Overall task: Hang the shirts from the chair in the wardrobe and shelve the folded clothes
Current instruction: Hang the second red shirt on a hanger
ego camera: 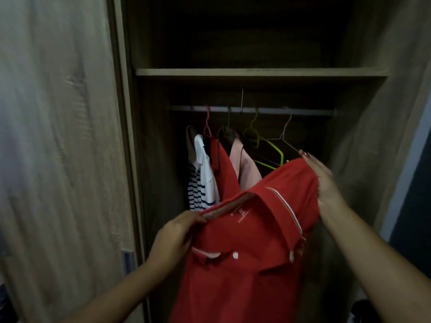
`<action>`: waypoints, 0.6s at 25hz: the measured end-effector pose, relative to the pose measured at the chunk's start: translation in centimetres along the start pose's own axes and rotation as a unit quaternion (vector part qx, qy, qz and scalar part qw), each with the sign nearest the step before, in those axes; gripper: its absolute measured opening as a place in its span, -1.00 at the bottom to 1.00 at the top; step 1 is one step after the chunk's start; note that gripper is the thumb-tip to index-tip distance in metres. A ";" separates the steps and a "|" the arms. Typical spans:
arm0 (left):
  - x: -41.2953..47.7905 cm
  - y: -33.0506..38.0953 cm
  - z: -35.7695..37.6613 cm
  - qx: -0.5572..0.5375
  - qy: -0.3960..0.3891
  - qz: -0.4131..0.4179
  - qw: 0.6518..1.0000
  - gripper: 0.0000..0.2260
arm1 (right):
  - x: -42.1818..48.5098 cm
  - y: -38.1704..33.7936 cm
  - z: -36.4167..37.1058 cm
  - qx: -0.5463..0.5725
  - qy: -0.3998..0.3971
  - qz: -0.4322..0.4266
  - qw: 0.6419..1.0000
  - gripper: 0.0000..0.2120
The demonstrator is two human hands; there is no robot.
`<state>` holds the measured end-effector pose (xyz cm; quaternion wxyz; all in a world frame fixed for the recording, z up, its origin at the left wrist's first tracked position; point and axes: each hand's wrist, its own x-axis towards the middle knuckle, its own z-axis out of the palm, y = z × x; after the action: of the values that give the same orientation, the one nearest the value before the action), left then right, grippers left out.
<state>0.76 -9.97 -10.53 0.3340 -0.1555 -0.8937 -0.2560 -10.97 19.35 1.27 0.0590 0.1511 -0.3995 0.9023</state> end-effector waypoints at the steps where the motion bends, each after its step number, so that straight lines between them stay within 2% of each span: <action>1: 0.6 -0.2 -1.4 0.057 0.011 0.003 0.998 -0.63 | 0.3 0.5 -0.5 -0.018 0.021 -0.013 1.000 -0.91; 3: 2.2 -0.4 -3.7 0.118 0.005 0.009 0.993 -0.53 | 1.0 1.5 -0.8 -0.106 0.025 -0.046 0.993 -0.85; 4: 3.1 -0.6 -4.7 0.117 -0.006 0.008 0.993 -0.51 | 1.4 2.0 -0.8 -0.188 0.011 -0.069 0.980 -0.83; 5: 4.1 -0.7 -5.6 0.105 -0.014 0.007 0.994 -0.50 | 2.0 2.6 -0.7 -0.292 -0.012 -0.101 0.951 -0.81; 8: 7.3 -0.4 -7.7 0.090 -0.011 0.004 0.996 -0.50 | 4.4 4.0 -0.1 -0.557 -0.066 -0.218 0.798 -0.83; 11: 9.9 0.4 -9.4 0.109 -0.009 -0.006 0.994 -0.50 | 6.9 5.2 1.3 -0.698 -0.042 -0.322 0.638 -0.88; 12: 10.6 0.5 -9.9 0.116 -0.017 -0.012 0.993 -0.50 | 7.8 5.4 1.8 -0.733 -0.022 -0.316 0.602 -0.83; 13: 11.2 0.6 -10.2 0.121 -0.028 -0.024 0.992 -0.48 | 8.6 5.8 2.2 -0.761 -0.006 -0.285 0.583 -0.76; 15: 12.2 0.7 -10.8 0.122 -0.056 -0.058 0.989 -0.47 | 10.0 6.4 2.6 -0.788 0.005 -0.196 0.584 -0.64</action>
<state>-2.19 -14.19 4.92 0.2844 -0.0754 -0.9431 -0.1550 -21.32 12.98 1.65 0.3322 0.1159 -0.9141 0.2017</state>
